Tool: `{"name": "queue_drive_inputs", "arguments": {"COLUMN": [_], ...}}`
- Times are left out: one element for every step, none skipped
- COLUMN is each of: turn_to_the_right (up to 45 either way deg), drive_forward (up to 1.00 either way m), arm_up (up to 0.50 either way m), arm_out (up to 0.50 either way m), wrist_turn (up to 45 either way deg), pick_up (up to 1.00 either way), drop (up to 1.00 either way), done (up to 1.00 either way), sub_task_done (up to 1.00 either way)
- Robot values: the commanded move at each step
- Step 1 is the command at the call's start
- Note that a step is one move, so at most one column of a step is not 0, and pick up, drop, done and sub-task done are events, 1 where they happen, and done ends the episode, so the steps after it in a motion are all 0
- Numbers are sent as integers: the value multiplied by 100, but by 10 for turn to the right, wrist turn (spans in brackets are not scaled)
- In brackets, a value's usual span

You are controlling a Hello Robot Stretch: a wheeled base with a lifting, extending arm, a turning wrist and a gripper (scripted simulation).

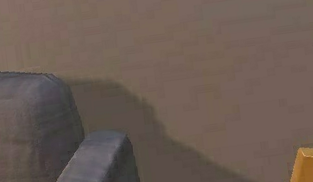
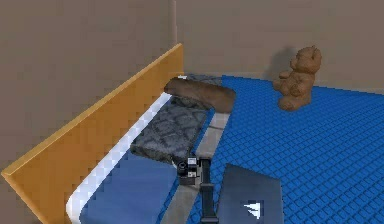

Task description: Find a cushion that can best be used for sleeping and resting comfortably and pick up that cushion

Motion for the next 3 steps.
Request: {"name": "queue_drive_inputs", "arguments": {"turn_to_the_right": [0,0,0], "drive_forward": [0,0,0], "arm_up": [0,10,0], "arm_out": [0,0,0], "wrist_turn": [0,0,0], "pick_up": [100,0,0], "drop": [0,0,0], "done": [0,0,100], "sub_task_done": [0,0,0]}}
